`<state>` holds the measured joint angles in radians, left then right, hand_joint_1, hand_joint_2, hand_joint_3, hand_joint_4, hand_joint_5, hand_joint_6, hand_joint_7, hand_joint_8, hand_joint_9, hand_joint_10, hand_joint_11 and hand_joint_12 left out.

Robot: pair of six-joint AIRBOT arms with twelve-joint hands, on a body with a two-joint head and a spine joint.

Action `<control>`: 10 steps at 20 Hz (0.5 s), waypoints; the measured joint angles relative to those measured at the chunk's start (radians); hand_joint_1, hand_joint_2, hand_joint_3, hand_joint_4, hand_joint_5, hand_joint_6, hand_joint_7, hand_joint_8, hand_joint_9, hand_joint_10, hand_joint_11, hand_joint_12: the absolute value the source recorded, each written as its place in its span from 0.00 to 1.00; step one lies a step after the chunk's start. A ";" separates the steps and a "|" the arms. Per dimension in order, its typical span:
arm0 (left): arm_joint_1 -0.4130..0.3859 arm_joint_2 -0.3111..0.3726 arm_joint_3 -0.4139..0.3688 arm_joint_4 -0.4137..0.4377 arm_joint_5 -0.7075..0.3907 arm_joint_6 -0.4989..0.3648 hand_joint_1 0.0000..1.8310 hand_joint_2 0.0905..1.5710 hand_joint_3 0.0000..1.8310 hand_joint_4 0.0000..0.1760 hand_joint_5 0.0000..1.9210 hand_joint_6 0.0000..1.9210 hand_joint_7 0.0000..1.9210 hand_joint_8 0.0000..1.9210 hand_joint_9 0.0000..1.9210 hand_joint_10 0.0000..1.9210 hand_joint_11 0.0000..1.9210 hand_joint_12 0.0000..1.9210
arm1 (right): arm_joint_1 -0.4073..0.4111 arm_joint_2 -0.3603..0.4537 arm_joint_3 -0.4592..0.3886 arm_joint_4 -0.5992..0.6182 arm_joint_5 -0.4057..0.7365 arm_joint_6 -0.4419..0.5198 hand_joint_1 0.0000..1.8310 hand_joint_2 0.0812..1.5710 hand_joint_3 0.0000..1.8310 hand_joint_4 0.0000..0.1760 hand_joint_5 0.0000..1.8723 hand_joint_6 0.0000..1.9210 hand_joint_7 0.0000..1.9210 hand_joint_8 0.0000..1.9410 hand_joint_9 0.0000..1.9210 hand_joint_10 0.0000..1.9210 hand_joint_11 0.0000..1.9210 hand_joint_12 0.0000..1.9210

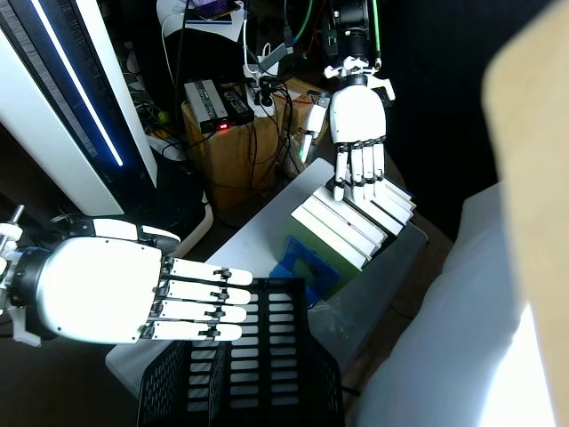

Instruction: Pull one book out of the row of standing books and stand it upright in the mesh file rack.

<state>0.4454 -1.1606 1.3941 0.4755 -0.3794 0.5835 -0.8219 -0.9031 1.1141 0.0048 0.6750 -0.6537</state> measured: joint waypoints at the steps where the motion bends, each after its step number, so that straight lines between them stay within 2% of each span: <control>1: 0.000 -0.008 0.004 0.003 0.005 0.000 0.08 0.81 0.00 0.18 0.23 0.01 0.00 0.00 0.00 0.00 0.00 0.00 | 0.000 0.000 0.000 0.003 0.000 0.000 0.24 0.80 0.00 0.00 0.00 0.00 0.00 0.00 0.00 0.00 0.00 0.00; 3: 0.000 -0.016 0.006 0.006 0.006 0.000 0.08 0.81 0.00 0.18 0.24 0.01 0.00 0.00 0.00 0.00 0.00 0.00 | -0.008 0.000 0.000 0.006 0.005 0.000 0.24 0.80 0.00 0.00 0.00 0.00 0.00 0.00 0.00 0.00 0.00 0.00; 5: 0.000 -0.016 0.006 0.016 0.009 0.000 0.07 0.81 0.00 0.23 0.23 0.00 0.00 0.00 0.00 0.00 0.00 0.00 | -0.010 0.000 0.000 0.006 0.001 0.000 0.24 0.80 0.00 0.00 0.00 0.00 0.00 0.00 0.00 0.00 0.00 0.00; 7: 0.000 -0.016 0.006 0.035 0.012 0.000 0.09 0.81 0.00 0.15 0.26 0.01 0.00 0.00 0.00 0.00 0.00 0.00 | -0.010 0.000 0.000 0.007 0.002 0.000 0.22 0.80 0.00 0.00 0.00 0.00 0.00 0.00 0.00 0.00 0.00 0.00; 8: 0.000 -0.015 0.002 0.039 0.013 0.000 0.08 0.80 0.00 0.16 0.29 0.01 0.00 0.00 0.00 0.00 0.00 0.00 | -0.011 0.000 0.000 0.007 0.003 0.000 0.23 0.80 0.00 0.00 0.00 0.00 0.00 0.00 0.00 0.00 0.00 0.00; 10: 0.009 -0.002 -0.022 0.055 0.013 0.003 0.10 0.80 0.00 0.01 0.33 0.02 0.01 0.00 0.00 0.00 0.00 0.00 | -0.015 0.000 0.000 0.009 0.007 0.001 0.24 0.80 0.00 0.00 0.00 0.00 0.00 0.00 0.00 0.00 0.00 0.00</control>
<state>0.4545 -1.1629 1.3720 0.5308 -0.3664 0.5869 -0.8371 -0.9035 1.1141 0.0135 0.6823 -0.6529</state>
